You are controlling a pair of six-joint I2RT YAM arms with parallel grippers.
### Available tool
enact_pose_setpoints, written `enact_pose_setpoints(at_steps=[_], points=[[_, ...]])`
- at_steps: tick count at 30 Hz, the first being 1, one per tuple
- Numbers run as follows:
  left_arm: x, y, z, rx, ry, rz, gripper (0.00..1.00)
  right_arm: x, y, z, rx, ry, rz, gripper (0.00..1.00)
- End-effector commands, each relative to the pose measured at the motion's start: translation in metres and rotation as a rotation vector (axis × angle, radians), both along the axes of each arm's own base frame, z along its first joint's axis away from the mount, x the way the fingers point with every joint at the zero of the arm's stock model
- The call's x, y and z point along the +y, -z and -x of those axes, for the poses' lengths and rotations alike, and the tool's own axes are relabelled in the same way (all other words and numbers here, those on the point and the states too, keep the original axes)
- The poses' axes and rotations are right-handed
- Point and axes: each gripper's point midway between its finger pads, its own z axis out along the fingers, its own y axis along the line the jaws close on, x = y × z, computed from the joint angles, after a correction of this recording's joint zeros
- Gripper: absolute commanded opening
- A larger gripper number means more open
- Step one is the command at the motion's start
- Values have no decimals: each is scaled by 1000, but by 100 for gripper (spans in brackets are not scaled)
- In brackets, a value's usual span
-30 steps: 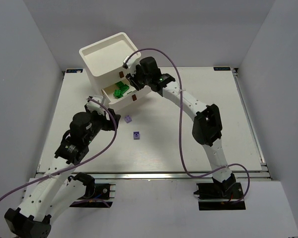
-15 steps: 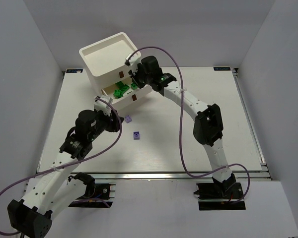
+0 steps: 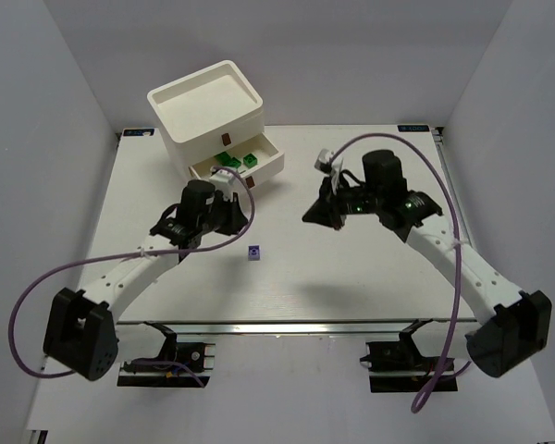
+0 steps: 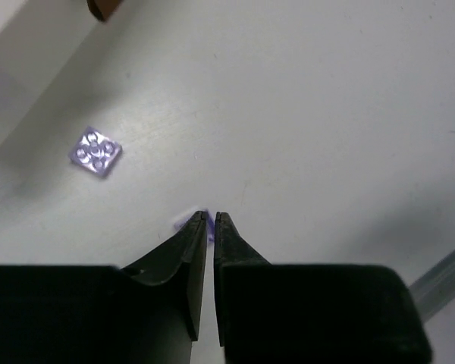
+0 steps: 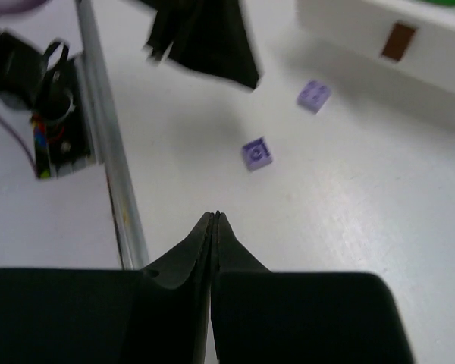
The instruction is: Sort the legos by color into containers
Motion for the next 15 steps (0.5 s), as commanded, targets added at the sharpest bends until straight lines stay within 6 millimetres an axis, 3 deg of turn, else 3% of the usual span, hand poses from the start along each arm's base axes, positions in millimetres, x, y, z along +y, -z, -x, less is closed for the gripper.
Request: enact_pose_setpoints(at_steps=[1,3,4,6,7,8,9,11,15], points=[[-6,-17,-32,-48,-52,-57,20,-11,21,36,-45,-157,-3,0],[-2,-10,-45,-55,-69,-145,20,-17,32,51,-35,-202,-20,0],[-3,-7,-59,-56,-76,-185,20,-19,26,50,-85,-197,-36,0],[7,1,-75,-73,-113,-296,21,-26,35,45,-100,-149,-16,0],[7,-6,-85,-94,-124,-315,21,-31,35,41,-118,-133,-10,0],[12,6,-93,-81,-142,-371,21,-32,37,42,-116,-135,-4,0],[12,1,-103,-107,-145,-398,21,-35,38,39,-114,-125,0,0],[19,8,-115,-115,-178,-458,20,-37,40,40,-109,-129,8,0],[30,3,-135,-192,-203,-561,21,-37,38,44,-102,-155,6,0]])
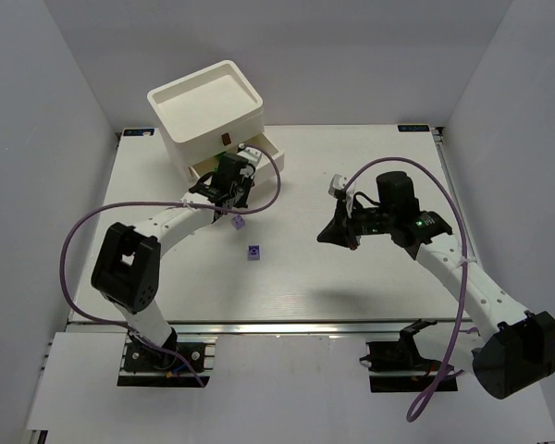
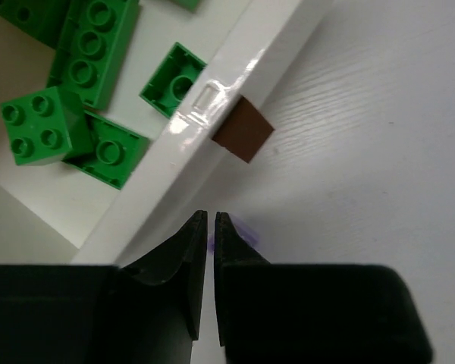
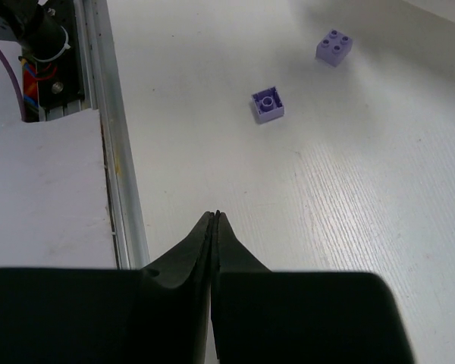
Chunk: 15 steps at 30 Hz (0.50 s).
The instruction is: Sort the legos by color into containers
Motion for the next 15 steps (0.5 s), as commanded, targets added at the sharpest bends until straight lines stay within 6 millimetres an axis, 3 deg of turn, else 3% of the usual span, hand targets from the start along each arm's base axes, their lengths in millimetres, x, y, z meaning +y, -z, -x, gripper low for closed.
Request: enact_pose_setpoints(at_steps=[1,10,15], points=[[19,-31,-23,-133,-49,-124,21,3,-17,4,-58,-56,-32,0],[36,-25,-48,-201,-132,-218,26,0,-26,10,-78,-71,-36,0],[41,-37,-61,-267,-186,-203,35,0,-28,13,-85,-79,-36,0]])
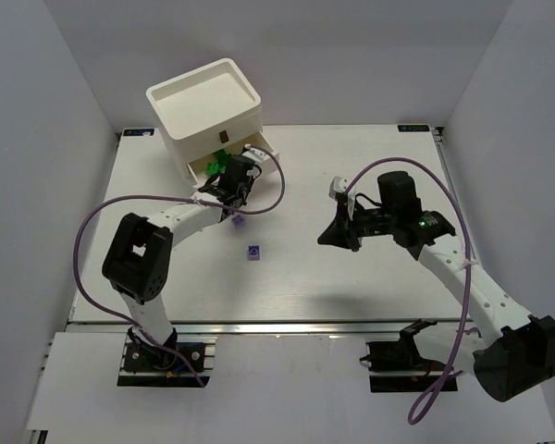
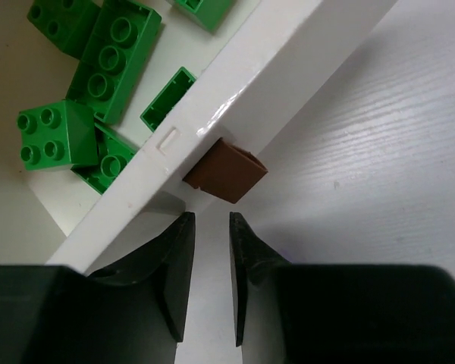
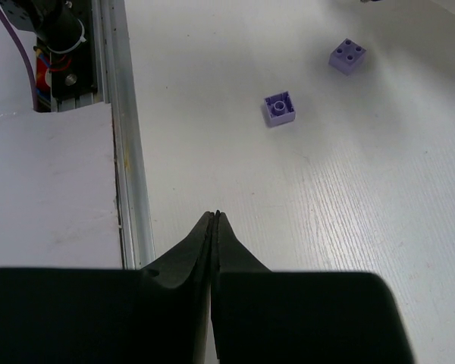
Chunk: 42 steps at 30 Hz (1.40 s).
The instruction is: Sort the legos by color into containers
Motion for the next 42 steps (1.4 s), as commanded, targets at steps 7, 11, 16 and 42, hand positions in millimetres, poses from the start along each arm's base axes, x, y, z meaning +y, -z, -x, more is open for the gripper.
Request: enact_pose_setpoints(at_steps=[7,11,16,42], points=[[10,-53,-58,-194,-106,-18,41,2,-18,2,-59,-33,-26,0],[0,-55,-68,-211,-81,4,41,1,-17,2,-54,-34,-21,0],[-3,-55,-79,-221,-78,-16,43,1,-17,2,-54,-36,-21,0],[48,-66,-99,-278,-161,36,38,2,-3,-3,-15,-36,12,0]])
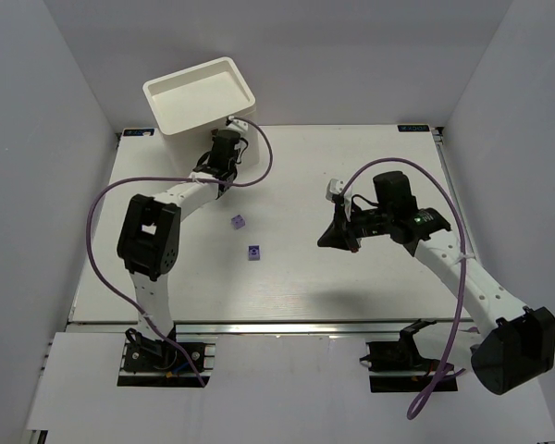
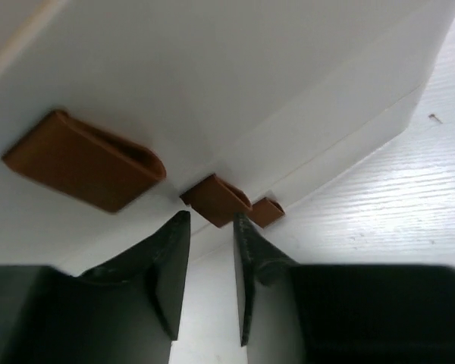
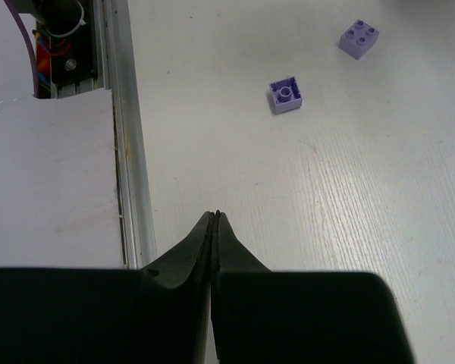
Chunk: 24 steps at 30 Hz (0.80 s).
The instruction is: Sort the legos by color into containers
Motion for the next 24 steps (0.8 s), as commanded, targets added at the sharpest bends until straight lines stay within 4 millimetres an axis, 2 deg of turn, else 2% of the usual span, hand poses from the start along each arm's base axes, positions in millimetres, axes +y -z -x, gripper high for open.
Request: enact_pose_setpoints(at_steps=[1,2,3,4,5,6,7,8,10,11,12,13,15,16,19,20,21,24], points=[[-1,-27,10,-72,38,86,32,4,-13,-4,-34,-16,-16,0],[-5,-30,15,-79,63,113,27,3,-12,-4,-28,-13,-14,0],[-6,-46,23,-109,69,158,18,3,-12,-4,-29,-16,-15,0],[-12,-35,35,-85,92,176,15,4,-10,-4,-19,-15,-11,0],[-14,-38,40,-93,106,205,14,4,-9,-4,-18,-19,-11,0],[-19,-50,48,-113,123,268,13,4,-8,-4,-14,-19,-8,0],[-21,-50,53,-112,130,295,14,5,-7,-5,-10,-19,-6,0],[-20,-38,62,-92,124,317,13,5,-6,-6,-4,-17,-3,0],[-22,-35,69,-96,89,405,15,5,-3,-7,5,-15,2,0],[-21,-25,73,-92,76,432,18,5,-2,-7,9,-15,5,0],[-23,-19,75,-90,50,487,27,5,-1,-8,14,-14,9,0],[-25,-19,73,-108,44,520,33,4,0,-9,16,-7,12,0],[-28,-7,73,-99,16,579,47,4,0,-10,13,-6,14,0],[-30,4,70,-83,3,582,50,4,0,-10,14,-5,15,0],[-30,7,60,-102,-22,549,51,3,2,-11,13,-1,20,0],[-29,20,56,-83,-29,522,51,3,1,-11,13,2,19,0],[-34,14,51,-91,-11,500,50,4,0,-10,9,-2,18,0],[-25,30,43,-70,-59,393,49,4,0,-9,6,-13,16,0]])
